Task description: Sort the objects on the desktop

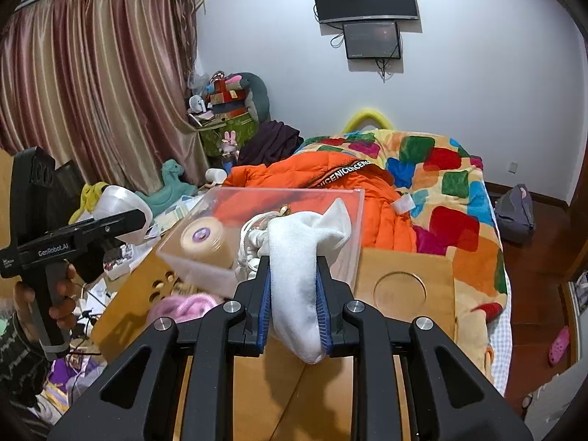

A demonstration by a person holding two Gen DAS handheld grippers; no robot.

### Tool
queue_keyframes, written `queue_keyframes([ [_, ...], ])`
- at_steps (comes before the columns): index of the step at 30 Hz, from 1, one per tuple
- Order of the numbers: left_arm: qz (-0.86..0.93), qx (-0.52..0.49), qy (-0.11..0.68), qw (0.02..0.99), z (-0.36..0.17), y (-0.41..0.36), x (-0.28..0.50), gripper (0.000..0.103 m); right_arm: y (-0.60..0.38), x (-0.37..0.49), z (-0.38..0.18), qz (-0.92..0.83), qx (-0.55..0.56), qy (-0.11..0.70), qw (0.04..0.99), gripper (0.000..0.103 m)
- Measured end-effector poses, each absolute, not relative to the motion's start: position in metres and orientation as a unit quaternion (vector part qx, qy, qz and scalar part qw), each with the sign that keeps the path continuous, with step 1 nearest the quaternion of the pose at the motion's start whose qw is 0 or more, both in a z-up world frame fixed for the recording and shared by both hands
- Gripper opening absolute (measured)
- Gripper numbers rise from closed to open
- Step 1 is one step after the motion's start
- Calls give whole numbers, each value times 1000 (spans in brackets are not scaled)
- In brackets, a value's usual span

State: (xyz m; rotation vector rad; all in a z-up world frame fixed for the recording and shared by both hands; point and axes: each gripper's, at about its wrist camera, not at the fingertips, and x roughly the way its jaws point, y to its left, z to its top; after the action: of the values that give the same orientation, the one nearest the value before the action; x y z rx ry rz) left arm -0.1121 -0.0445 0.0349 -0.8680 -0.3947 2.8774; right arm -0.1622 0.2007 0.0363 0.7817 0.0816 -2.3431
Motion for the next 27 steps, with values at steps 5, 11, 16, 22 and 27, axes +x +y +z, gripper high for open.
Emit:
queue_keyframes([
  [5,942,-306,-125,63,28,-41,-140,70,190,-188,25,-888,319,25,330,19],
  [11,931,-338,-117,78,9,-26,-172,70,179,-210,10,-883,335,30,328,20],
  [16,923,-358,-114,88,-4,-14,-193,70,175,-218,6,-881,334,31,333,22],
  [22,918,-370,-108,93,-13,-7,-202,70,164,-224,-2,-885,331,51,324,24],
  [27,923,-366,-84,86,-13,-1,-205,70,156,-228,-13,-886,336,67,312,30],
])
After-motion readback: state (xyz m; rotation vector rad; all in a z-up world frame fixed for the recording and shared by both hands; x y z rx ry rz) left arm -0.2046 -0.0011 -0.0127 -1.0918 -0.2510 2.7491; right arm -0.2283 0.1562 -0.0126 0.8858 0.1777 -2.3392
